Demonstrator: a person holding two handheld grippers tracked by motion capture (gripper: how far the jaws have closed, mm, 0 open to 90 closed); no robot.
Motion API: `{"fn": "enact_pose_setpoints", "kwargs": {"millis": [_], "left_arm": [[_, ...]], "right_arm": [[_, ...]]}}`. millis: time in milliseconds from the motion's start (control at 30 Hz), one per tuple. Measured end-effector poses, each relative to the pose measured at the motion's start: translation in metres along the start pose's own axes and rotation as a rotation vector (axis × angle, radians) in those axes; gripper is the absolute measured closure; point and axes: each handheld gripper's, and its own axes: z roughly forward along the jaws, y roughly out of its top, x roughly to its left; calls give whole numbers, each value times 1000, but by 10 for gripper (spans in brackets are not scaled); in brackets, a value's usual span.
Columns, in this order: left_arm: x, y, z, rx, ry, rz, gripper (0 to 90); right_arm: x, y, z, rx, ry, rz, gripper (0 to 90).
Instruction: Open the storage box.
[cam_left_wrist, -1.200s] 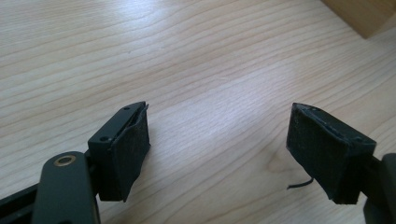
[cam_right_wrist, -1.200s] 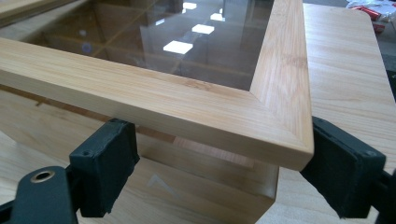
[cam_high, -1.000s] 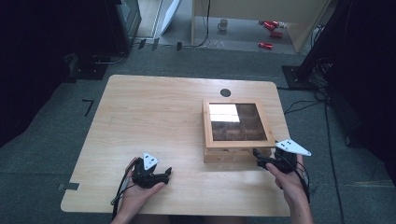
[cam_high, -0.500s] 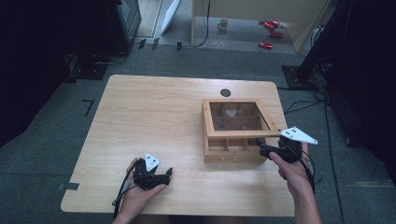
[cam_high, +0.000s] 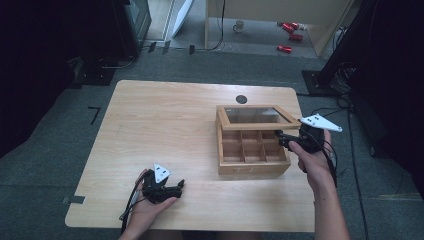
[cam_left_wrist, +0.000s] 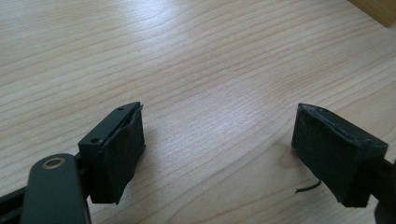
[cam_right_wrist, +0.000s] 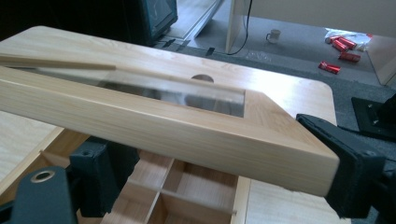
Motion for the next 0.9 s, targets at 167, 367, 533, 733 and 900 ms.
{"fn": "enact_pose_setpoints", "kwargs": {"millis": [167, 367, 533, 733, 900], "left_arm": [[0, 0, 0, 1, -1, -1, 177], [0, 0, 0, 1, 0, 5, 177], [-1, 0, 0, 1, 1, 6, 178], [-2, 1, 1, 1, 0, 10, 178], [-2, 1, 1, 5, 2, 19, 178]], "right_arm": [[-3, 10, 5, -19, 3, -2, 158], [-6, 18, 11, -48, 9, 6, 183], [-9, 22, 16, -64, 18, 19, 184], [-14, 28, 21, -88, 23, 17, 214], [-21, 32, 27, -115, 40, -6, 248]]}}
